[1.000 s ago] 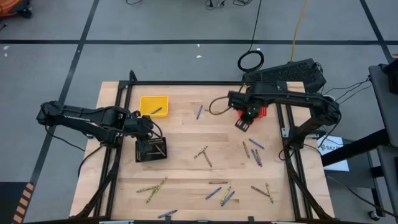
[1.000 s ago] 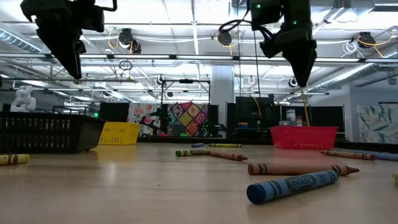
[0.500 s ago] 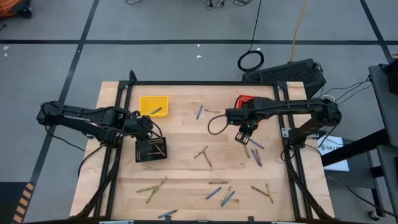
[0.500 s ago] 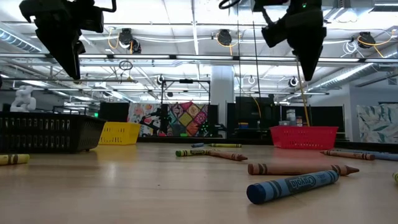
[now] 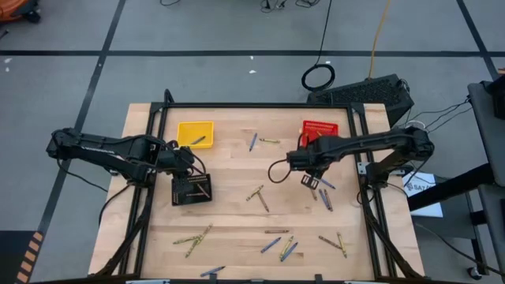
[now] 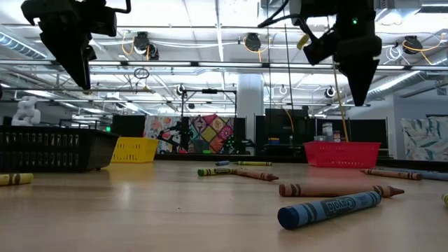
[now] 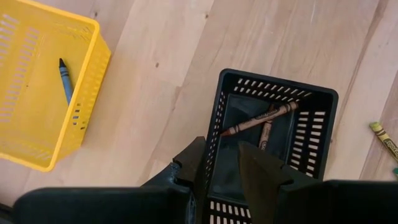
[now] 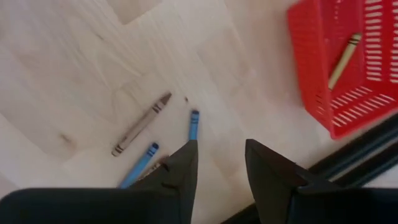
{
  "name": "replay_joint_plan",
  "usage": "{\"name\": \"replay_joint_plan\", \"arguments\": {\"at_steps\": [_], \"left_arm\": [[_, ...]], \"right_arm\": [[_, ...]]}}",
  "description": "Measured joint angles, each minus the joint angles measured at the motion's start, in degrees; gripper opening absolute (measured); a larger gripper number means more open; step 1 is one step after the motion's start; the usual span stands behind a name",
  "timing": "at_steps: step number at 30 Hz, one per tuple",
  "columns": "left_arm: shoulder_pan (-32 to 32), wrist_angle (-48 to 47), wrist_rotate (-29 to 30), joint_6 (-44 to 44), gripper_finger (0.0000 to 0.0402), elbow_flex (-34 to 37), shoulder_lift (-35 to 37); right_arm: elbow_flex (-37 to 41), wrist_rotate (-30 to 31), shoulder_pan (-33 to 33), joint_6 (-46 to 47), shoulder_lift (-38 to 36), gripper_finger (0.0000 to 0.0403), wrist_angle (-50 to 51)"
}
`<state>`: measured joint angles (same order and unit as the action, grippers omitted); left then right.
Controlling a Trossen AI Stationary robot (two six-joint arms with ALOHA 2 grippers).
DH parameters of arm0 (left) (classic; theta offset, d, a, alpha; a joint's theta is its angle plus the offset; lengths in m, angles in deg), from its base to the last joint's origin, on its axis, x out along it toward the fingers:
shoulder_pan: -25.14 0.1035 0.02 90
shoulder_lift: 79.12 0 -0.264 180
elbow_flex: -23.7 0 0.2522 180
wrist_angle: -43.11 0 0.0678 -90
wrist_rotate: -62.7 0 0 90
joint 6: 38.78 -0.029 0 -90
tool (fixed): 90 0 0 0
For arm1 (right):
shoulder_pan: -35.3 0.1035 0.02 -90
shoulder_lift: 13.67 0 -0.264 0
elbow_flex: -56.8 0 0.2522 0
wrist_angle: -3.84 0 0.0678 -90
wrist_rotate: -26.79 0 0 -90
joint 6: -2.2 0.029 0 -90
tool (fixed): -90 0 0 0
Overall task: Sort crayons
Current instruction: Put the blue crayon into the yellow bin
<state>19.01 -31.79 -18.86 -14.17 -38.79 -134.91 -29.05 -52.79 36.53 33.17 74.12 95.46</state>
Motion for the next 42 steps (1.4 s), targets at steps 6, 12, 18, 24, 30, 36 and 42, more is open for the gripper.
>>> {"name": "replay_joint_plan", "arguments": {"at_steps": [6,12,18,24,30,36,42], "left_arm": [[0.0,0.0,0.0,-0.1,0.0093,0.0,0.0],[0.0,0.0,0.0,-1.6,0.0093,0.0,0.0],[0.0,0.1,0.0,-2.9,0.0093,0.0,0.0],[0.0,0.2,0.5,-2.7,0.0093,0.0,0.0],[0.0,0.2,0.6,-2.5,0.0093,0.0,0.0],[0.0,0.2,0.6,-2.4,0.0093,0.0,0.0],[0.0,0.2,0.6,-2.4,0.0093,0.0,0.0]], "right_arm": [[4.2,-0.2,-1.0,-0.1,0.0,0.0145,-3.5],[9.8,-1.8,-4.6,1.3,-0.1,0.0143,-5.6],[17.5,-6.9,-6.9,1.0,-3.0,0.014,-13.0],[22.9,-7.7,-6.8,1.8,-6.7,0.014,-16.9],[27.4,-10.5,-6.8,2.9,-7.7,0.0139,-20.3],[29.0,-10.8,-6.7,3.0,-7.7,0.0139,-23.0],[29.0,-13.8,-6.2,2.8,-7.7,0.0139,-23.0]]}}
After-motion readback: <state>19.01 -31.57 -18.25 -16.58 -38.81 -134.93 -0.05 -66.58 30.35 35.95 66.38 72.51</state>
